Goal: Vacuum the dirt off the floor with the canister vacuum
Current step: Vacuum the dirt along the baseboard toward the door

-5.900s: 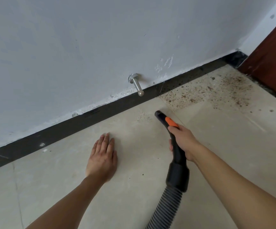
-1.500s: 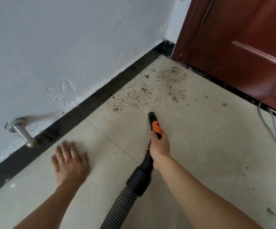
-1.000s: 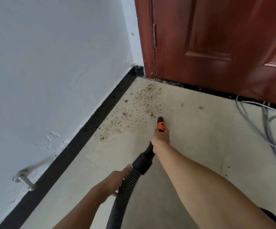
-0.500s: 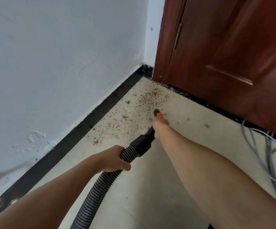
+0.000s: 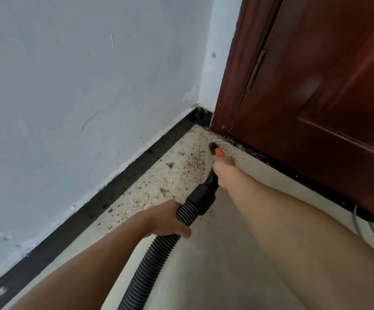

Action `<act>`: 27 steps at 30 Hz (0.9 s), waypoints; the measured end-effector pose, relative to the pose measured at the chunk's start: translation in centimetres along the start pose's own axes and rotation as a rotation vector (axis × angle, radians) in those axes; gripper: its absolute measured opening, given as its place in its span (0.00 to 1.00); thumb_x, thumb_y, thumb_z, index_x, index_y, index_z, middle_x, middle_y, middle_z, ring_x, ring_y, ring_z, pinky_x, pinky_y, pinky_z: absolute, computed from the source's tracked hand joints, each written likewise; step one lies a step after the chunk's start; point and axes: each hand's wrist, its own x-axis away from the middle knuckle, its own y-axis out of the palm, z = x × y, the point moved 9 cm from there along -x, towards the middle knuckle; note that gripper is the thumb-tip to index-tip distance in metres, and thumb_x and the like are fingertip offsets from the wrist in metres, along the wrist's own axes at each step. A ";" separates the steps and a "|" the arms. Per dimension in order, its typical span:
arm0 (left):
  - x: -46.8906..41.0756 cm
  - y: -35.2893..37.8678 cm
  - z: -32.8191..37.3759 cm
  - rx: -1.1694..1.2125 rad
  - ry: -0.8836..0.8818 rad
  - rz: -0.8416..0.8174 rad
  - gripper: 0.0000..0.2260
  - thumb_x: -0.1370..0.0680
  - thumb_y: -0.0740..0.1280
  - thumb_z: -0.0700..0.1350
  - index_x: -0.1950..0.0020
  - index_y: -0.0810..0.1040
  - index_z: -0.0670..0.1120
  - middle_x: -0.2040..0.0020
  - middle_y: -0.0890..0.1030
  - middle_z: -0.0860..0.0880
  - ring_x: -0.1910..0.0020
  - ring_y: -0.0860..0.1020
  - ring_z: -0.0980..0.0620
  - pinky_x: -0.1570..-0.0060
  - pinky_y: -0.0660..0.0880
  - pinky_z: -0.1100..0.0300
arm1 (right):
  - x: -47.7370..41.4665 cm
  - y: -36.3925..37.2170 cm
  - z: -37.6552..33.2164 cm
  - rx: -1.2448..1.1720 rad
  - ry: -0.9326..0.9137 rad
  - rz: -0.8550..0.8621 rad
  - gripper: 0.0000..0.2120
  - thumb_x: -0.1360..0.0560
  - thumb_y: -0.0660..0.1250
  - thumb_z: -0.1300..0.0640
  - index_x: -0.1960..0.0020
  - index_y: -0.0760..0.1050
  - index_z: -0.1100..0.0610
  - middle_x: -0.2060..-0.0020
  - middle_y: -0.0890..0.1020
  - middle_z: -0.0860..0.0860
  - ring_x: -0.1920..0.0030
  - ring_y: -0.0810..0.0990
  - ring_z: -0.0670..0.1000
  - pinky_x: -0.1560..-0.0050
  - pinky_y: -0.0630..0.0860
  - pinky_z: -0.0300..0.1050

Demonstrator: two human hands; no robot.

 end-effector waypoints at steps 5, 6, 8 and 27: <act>-0.7 -2.1 0.2 0.017 -0.030 0.188 0.15 0.31 0.74 0.49 0.48 0.74 0.49 0.53 0.80 0.49 0.54 0.81 0.52 0.51 0.81 0.55 | -2.2 2.0 -2.1 0.019 -0.012 -0.052 0.21 0.19 0.62 0.51 0.26 0.68 0.51 0.42 0.79 0.60 0.44 0.80 0.63 0.45 0.79 0.58; -0.6 -2.6 0.3 0.030 -0.041 0.226 0.16 0.31 0.74 0.49 0.47 0.74 0.49 0.52 0.80 0.49 0.54 0.81 0.51 0.50 0.81 0.54 | -2.6 2.5 -2.6 0.019 -0.023 -0.067 0.20 0.19 0.62 0.51 0.28 0.69 0.51 0.42 0.80 0.61 0.46 0.80 0.62 0.48 0.78 0.56; -0.4 -3.8 0.4 0.075 -0.062 0.292 0.17 0.30 0.75 0.49 0.46 0.75 0.48 0.51 0.80 0.47 0.53 0.81 0.50 0.49 0.80 0.52 | -3.4 3.6 -3.8 0.020 -0.033 -0.105 0.19 0.19 0.62 0.52 0.29 0.71 0.51 0.43 0.81 0.61 0.50 0.79 0.60 0.52 0.76 0.54; 4.0 -1.1 2.3 0.064 -0.128 0.275 0.24 0.30 0.74 0.57 0.40 0.71 0.51 0.48 0.79 0.51 0.50 0.80 0.52 0.45 0.79 0.52 | 1.6 5.0 -3.3 0.316 -0.001 -0.331 0.16 0.19 0.62 0.49 0.44 0.75 0.63 0.53 0.82 0.60 0.57 0.78 0.56 0.46 0.76 0.50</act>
